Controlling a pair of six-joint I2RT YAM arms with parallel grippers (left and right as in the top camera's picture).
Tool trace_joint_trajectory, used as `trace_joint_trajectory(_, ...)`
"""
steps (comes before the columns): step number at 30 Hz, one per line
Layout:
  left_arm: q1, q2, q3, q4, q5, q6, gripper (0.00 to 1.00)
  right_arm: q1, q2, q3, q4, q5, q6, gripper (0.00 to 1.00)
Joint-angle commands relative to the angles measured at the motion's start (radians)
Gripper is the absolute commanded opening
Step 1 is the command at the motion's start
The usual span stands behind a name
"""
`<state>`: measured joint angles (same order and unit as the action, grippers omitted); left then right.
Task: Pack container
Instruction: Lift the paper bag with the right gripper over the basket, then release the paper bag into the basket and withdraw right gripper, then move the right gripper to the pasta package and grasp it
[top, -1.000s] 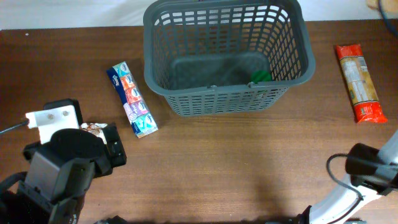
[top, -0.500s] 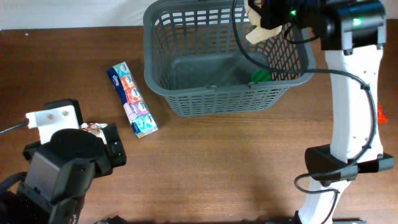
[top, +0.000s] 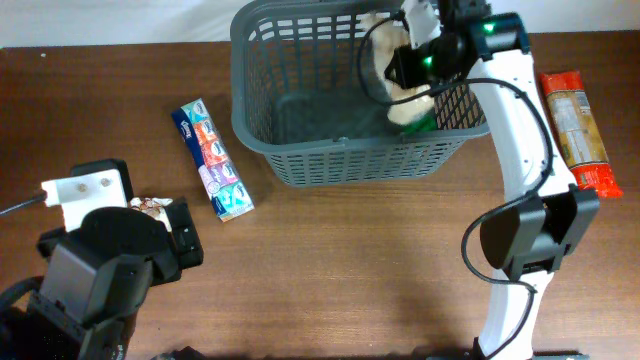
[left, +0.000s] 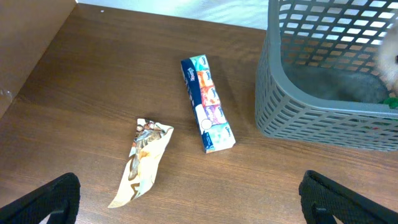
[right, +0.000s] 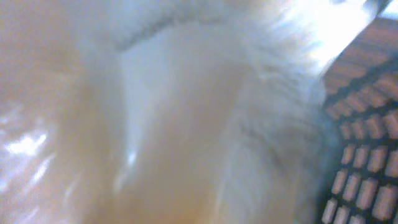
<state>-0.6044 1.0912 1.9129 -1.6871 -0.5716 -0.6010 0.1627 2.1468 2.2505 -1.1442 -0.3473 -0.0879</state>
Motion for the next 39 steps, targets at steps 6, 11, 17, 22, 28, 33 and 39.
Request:
trace_joint_trajectory(6, 0.003, 0.002, 0.0, 0.0, 0.001, 0.015, 1.0, 0.001, -0.027, -0.018, 0.034, -0.003, -0.01, 0.71)
trace_joint_trajectory(11, 0.003, 0.002, 0.0, 0.0, 0.0, 0.015, 1.0, 0.001, -0.027, -0.01, 0.034, -0.003, -0.009, 0.73)
trace_joint_trajectory(17, 0.003, 0.002, 0.0, 0.0, 0.0, 0.015, 1.0, -0.011, -0.033, 0.107, 0.025, 0.0, 0.029, 0.74)
trace_joint_trajectory(22, 0.003, 0.002, 0.0, 0.0, 0.0, 0.015, 1.0, -0.087, -0.048, 0.368, -0.04, 0.169, 0.106, 0.79)
trace_joint_trajectory(28, 0.003, 0.002, 0.0, 0.0, 0.0, 0.015, 1.0, -0.279, -0.049, 0.645, -0.169, 0.332, 0.093, 0.89)
trace_joint_trajectory(33, 0.003, 0.002, 0.0, 0.0, 0.001, 0.015, 1.0, -0.466, -0.048, 0.673, -0.24, 0.333, 0.01, 0.94)
trace_joint_trajectory(39, 0.003, 0.002, 0.0, 0.0, 0.001, 0.015, 1.0, -0.665, -0.03, 0.554, -0.285, 0.318, -0.059, 0.99)
